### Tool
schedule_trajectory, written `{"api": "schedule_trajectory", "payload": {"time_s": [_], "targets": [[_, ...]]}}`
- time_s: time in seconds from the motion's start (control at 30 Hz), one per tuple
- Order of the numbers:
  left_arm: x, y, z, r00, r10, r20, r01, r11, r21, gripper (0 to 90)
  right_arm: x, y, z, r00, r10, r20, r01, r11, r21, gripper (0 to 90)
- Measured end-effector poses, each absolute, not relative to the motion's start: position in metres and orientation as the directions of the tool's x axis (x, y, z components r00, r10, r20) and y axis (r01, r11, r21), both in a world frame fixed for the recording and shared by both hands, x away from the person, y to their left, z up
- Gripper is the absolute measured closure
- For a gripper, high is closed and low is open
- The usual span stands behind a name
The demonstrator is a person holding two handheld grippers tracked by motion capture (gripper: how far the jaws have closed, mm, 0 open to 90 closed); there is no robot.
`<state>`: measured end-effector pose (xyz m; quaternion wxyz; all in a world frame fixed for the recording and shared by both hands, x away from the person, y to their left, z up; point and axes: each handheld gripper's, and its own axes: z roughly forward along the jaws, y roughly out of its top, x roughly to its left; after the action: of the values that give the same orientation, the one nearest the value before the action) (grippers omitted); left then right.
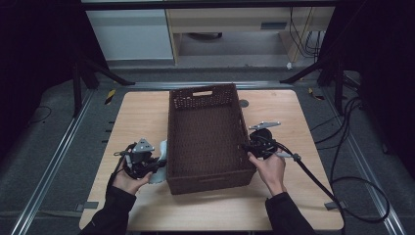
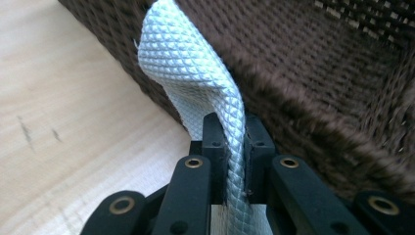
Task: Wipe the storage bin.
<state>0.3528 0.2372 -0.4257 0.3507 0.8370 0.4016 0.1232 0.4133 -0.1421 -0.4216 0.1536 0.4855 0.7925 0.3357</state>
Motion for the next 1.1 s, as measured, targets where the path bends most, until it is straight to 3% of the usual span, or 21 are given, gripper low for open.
{"api": "schedule_trajectory", "payload": {"time_s": [0.1,0.33,0.8,1.1], "targets": [[0.350,0.236,-0.445,0.649,0.755,-0.092,0.620,-0.456,0.638,82.4,0.411,-0.145,-0.418,-0.488,0.867,0.101,0.663,0.293,0.689,62.5],[0.339,0.236,-0.467,0.648,0.751,-0.128,0.664,-0.475,0.577,82.4,0.401,-0.148,-0.418,-0.516,0.851,0.096,0.667,0.329,0.668,59.7],[0.333,0.240,-0.428,0.654,0.749,-0.108,0.590,-0.416,0.692,82.5,0.405,-0.145,-0.421,-0.483,0.865,0.136,0.704,0.292,0.648,77.8],[0.336,0.243,-0.426,0.658,0.746,-0.102,0.585,-0.422,0.692,82.4,0.411,-0.141,-0.422,-0.453,0.882,0.132,0.708,0.266,0.654,76.6]]}}
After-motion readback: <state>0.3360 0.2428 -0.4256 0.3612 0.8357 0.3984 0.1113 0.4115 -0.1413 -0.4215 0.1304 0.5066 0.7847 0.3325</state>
